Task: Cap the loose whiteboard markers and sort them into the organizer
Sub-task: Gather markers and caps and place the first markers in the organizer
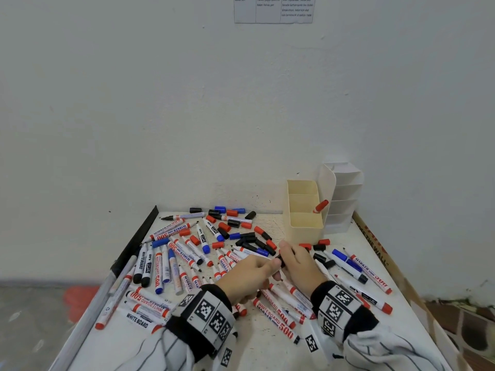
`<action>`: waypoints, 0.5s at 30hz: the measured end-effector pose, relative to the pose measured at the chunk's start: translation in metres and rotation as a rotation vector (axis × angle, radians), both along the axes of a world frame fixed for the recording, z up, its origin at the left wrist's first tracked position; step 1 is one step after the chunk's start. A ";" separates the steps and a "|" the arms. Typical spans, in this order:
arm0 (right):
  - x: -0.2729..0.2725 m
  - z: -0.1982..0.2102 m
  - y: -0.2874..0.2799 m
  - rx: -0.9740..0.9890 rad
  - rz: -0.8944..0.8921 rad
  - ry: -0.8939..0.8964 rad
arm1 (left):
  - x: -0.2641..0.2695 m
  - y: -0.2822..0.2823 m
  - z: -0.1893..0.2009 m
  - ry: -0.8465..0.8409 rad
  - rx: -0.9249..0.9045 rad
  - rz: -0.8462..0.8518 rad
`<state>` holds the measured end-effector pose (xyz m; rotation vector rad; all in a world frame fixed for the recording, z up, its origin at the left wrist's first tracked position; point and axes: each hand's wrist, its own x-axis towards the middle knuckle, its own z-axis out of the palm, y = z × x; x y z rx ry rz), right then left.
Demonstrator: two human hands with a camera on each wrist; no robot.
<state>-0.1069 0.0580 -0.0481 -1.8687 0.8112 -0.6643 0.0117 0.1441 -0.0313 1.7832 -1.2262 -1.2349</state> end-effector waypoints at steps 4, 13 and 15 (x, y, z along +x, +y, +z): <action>-0.004 -0.003 -0.008 -0.065 0.053 0.113 | 0.008 -0.012 -0.007 -0.030 0.039 -0.072; -0.052 0.089 -0.073 -0.335 -0.356 -0.167 | 0.029 -0.059 -0.039 -0.559 0.136 0.010; -0.067 0.104 -0.098 -0.485 -0.558 -0.220 | 0.034 -0.067 -0.046 -0.694 0.187 -0.016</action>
